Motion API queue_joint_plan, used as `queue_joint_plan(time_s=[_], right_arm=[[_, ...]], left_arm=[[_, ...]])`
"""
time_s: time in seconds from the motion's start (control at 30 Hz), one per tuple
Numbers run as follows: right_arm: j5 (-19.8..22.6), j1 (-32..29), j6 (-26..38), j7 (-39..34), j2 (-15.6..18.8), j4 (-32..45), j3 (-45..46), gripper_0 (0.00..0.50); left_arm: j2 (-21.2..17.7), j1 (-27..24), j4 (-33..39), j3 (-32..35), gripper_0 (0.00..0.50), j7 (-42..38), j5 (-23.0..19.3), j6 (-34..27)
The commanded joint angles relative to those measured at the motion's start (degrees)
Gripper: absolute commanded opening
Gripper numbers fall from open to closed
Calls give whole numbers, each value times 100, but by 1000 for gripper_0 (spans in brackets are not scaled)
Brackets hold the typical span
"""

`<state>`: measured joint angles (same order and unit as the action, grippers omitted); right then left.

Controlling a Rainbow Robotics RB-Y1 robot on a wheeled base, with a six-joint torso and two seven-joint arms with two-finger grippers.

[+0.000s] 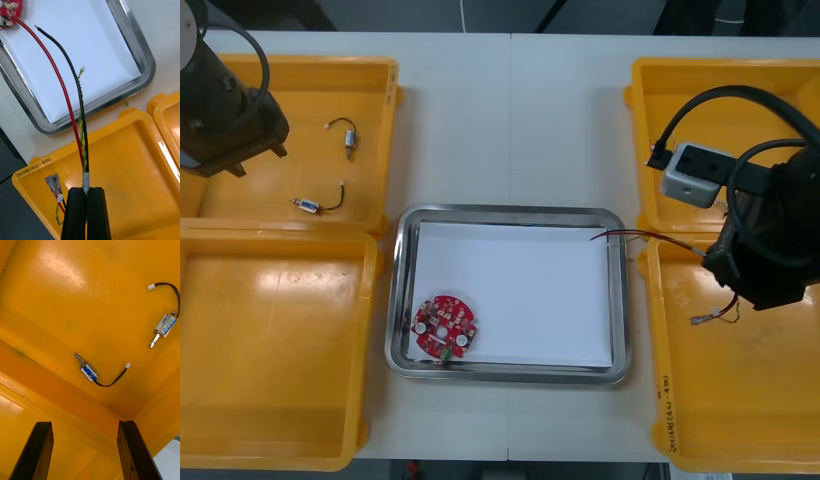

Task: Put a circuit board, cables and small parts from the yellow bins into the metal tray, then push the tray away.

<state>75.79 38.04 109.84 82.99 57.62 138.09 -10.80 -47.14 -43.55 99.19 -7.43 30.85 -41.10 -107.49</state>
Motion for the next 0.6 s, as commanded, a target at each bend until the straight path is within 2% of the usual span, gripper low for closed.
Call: queue_joint_plan(time_s=[0.03, 0.2, 0.3, 0.4, 0.53, 0.6], right_arm=[[-390, 274, 16, 349, -594, 148, -396, 0], [-1076, 414, 16, 490, -1166, 131, -968, 0], [-1506, 458, 16, 754, -1394, 78, -1284, 0], [-1946, 458, 16, 1132, -1508, -71, -1636, 0], [-2253, 476, 16, 1474, -1631, -326, -2084, 0], [-2535, 502, 16, 1632, -1737, -449, -2356, 0]], left_arm=[[311, -470, -532, 145, 500, 26, 375, 132], [566, -690, -1429, 145, 500, 17, 577, 519], [698, -804, -1903, 145, 500, 0, 656, 721], [794, -910, -2360, 136, 500, 0, 691, 897], [891, -980, -2791, 145, 500, 0, 665, 1072], [935, -980, -2967, 145, 500, 0, 639, 1151]])
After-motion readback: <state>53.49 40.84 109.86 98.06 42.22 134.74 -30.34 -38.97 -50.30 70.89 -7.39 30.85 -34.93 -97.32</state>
